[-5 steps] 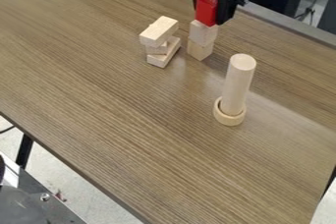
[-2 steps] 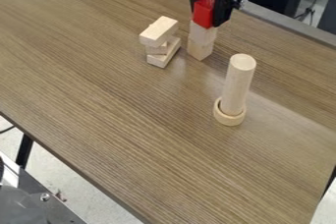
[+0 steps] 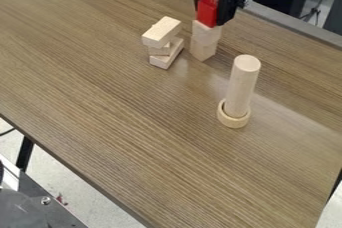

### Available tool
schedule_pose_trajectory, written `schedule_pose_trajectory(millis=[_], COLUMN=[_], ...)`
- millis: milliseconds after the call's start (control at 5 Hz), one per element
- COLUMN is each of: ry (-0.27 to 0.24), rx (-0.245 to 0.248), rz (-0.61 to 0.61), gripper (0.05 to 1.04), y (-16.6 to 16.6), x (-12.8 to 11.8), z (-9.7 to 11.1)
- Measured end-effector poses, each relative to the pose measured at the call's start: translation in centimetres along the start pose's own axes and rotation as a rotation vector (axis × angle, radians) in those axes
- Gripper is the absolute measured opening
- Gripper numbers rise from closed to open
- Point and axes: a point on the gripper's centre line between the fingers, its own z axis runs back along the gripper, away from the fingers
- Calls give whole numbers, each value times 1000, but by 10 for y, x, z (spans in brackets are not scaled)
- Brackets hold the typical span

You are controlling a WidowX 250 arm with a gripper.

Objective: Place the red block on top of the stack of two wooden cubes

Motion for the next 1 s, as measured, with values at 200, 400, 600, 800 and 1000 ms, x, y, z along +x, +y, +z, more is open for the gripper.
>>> schedule_pose_trajectory(millis=[200, 400, 600, 800, 1000], ry=[19, 20, 19, -25, -55], rx=[0, -5, -18, -10, 20], rz=[15, 22, 21, 12, -5], gripper=[950, 1001, 1000, 1000, 1000], y=[2, 1, -1, -2, -4], x=[-3, -4, -3, -1, 2], z=[-1, -1, 0, 21, 35])
